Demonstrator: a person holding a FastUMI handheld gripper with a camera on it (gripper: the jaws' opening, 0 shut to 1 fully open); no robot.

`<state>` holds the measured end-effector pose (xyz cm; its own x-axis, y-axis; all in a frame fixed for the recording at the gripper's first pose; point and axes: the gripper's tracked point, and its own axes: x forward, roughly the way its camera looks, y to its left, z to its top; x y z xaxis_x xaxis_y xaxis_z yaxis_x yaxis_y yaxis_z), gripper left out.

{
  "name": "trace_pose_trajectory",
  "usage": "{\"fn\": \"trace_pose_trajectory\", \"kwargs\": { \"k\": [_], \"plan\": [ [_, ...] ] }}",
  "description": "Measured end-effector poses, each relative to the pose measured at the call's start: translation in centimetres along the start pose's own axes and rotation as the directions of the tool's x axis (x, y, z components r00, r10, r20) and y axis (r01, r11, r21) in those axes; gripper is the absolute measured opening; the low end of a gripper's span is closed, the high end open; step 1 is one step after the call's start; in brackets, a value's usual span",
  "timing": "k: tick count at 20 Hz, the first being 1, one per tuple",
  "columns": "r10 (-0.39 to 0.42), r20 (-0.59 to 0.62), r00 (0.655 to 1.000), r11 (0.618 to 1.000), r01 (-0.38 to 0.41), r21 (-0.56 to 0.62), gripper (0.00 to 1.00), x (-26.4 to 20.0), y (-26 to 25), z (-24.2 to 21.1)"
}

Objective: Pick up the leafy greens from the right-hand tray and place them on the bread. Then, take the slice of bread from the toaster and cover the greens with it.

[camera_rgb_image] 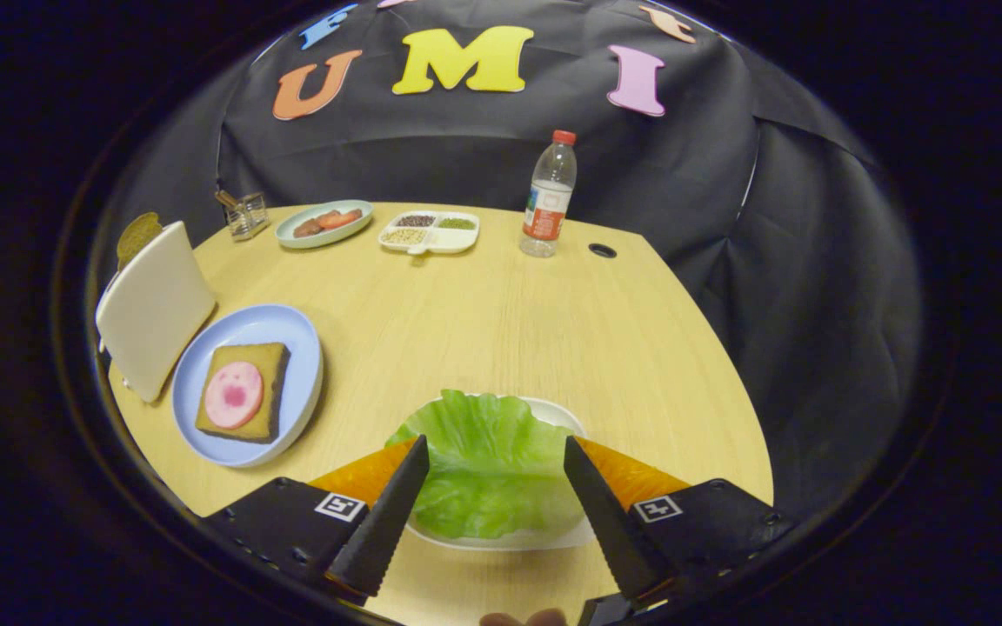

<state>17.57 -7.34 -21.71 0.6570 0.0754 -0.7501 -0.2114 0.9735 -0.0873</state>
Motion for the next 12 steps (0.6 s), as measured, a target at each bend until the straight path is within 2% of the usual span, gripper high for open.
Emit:
{"fn": "trace_pose_trajectory", "kwargs": {
  "k": [4, 12],
  "plan": [
    [-0.004, -0.038, 0.999, 1.000, 0.004, 0.010, 0.96, 1.9, -0.3, -1.4],
    [0.108, -0.012, 0.994, 0.990, -0.107, 0.094, 0.98, 2.6, -0.7, -2.0]
  ]
}}
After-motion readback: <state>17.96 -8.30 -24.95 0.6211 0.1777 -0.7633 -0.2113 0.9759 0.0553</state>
